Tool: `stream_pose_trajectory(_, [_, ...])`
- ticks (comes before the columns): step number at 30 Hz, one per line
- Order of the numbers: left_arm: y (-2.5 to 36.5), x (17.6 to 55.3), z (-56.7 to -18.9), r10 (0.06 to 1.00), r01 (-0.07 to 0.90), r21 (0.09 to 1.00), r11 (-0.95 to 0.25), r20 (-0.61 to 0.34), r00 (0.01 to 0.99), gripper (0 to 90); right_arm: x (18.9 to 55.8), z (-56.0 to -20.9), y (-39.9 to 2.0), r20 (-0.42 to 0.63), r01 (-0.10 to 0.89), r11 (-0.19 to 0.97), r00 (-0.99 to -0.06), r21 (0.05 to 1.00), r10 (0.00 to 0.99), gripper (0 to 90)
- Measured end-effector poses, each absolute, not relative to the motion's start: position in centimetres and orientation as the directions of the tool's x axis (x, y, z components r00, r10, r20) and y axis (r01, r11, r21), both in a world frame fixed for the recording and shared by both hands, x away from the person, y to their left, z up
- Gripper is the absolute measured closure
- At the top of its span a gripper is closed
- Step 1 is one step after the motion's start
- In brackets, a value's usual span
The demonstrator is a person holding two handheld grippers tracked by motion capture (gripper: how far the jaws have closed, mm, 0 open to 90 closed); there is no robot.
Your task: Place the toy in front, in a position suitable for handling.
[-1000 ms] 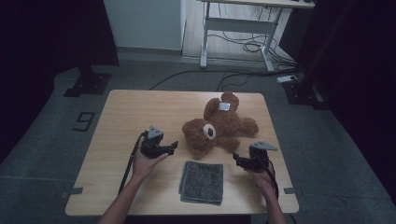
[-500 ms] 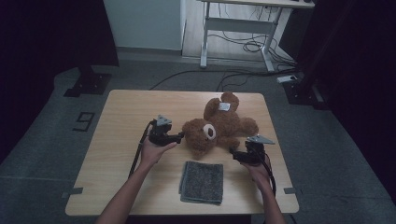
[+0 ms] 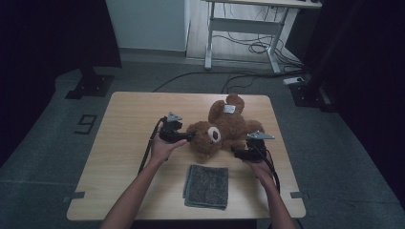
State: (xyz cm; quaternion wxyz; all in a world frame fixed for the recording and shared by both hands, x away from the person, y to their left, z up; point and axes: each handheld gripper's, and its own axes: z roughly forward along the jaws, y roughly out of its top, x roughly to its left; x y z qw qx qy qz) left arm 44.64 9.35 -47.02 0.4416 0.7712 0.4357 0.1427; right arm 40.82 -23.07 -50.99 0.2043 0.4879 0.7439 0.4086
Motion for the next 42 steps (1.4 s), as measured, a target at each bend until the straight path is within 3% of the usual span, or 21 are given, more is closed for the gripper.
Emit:
stream_pose_trajectory(12, [7.5, 45.8, -47.7, 0.780, 0.559, 0.791, -0.247, -0.180, 0.599, 26.9, 42.9, -52.6, -23.0, 0.123, 0.601, 0.186, -0.435, 0.777, 0.892, 23.4])
stream_pose_trajectory(16, [7.6, 46.3, -47.7, 0.770, 0.565, 0.791, -0.234, -0.204, 0.605, 29.1, 43.3, -53.1, -22.7, 0.119, 0.600, 0.202, -0.451, 0.774, 0.885, 30.0])
stream_pose_trajectory(22, [7.4, 46.7, -48.2, 0.735, 0.585, 0.778, -0.229, -0.256, 0.628, 47.4, 44.3, -53.8, -22.0, 0.097, 0.600, 0.250, -0.485, 0.760, 0.869, 43.4])
stream_pose_trajectory(30, [7.6, 46.5, -47.9, 0.748, 0.561, 0.796, -0.228, -0.226, 0.624, 78.5, 45.0, -54.0, -21.7, 0.106, 0.587, 0.257, -0.511, 0.767, 0.853, 67.3])
stream_pose_trajectory(33, [7.5, 46.4, -47.9, 0.750, 0.555, 0.798, -0.235, -0.215, 0.626, 80.4, 45.0, -53.7, -21.4, 0.097, 0.581, 0.275, -0.527, 0.766, 0.845, 71.9])
stream_pose_trajectory(42, [8.0, 46.1, -47.7, 0.741, 0.536, 0.812, -0.231, -0.210, 0.638, 83.8, 44.7, -53.9, -22.0, 0.135, 0.581, 0.248, -0.535, 0.775, 0.834, 72.4])
